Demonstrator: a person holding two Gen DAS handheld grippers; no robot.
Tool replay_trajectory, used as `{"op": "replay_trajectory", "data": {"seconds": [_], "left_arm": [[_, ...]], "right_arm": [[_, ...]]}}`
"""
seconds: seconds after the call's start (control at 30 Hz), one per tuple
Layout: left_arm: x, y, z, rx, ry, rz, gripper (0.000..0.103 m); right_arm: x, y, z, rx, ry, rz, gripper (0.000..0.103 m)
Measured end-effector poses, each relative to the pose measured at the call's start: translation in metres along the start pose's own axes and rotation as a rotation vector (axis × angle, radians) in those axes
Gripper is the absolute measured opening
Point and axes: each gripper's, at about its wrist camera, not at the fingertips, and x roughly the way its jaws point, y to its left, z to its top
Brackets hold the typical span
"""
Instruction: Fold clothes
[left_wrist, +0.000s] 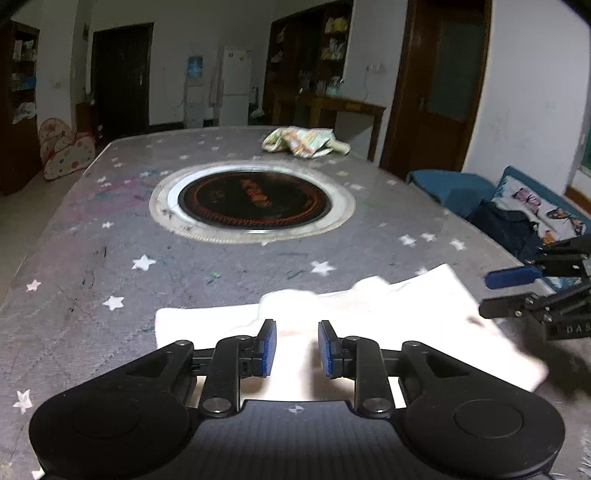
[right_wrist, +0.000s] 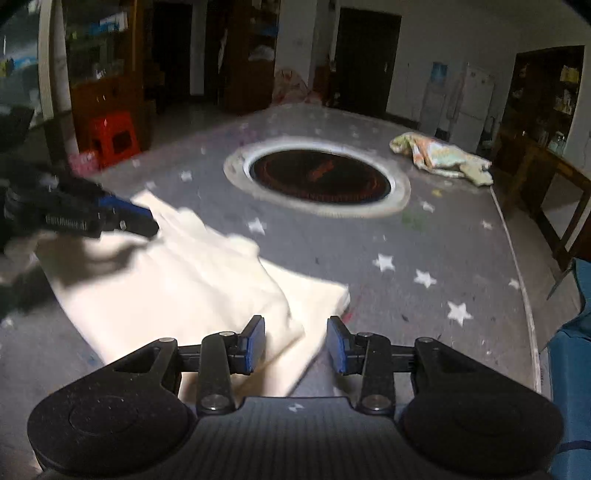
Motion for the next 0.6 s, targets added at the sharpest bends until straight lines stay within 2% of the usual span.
{"op": "replay_trajectory", "data": {"seconds": [0.1,0.2,0.27,0.33,0.43,0.6], "left_arm": [[-0.013,-0.008,-0.004,0.01,-0.02,-0.021,0.027],[-0.02,-0.014,-0.012,0.016,-0.014,-0.03,0.027],[-0.022,-0.016,-0.02,0.023,-0.002,-0.026,0.027],[-0.022,-0.013,-0.028,0.017,0.017,-0.015,0.027],[-0.025,-0.007,-0.037,0.009,0.012,0.0,0.027],[-0.033,-0.004,-0.039,-0.021,0.002,0.022,0.03]], "right_arm": [[-0.011,0.012,0.005,-0.027,-0.036,0.037,0.037],[-0.008,0.023,0.0,-0.046,-0.031,0.062,0.038],[-0.001,0.029,-0.008,-0.057,-0.008,0.06,0.039],[0.003,0.033,-0.019,-0.086,-0.003,0.027,0.048],[0.002,0.03,-0.031,-0.078,-0.032,0.001,0.054],[-0.006,0.025,-0.03,-0.014,-0.058,0.0,0.057]]}}
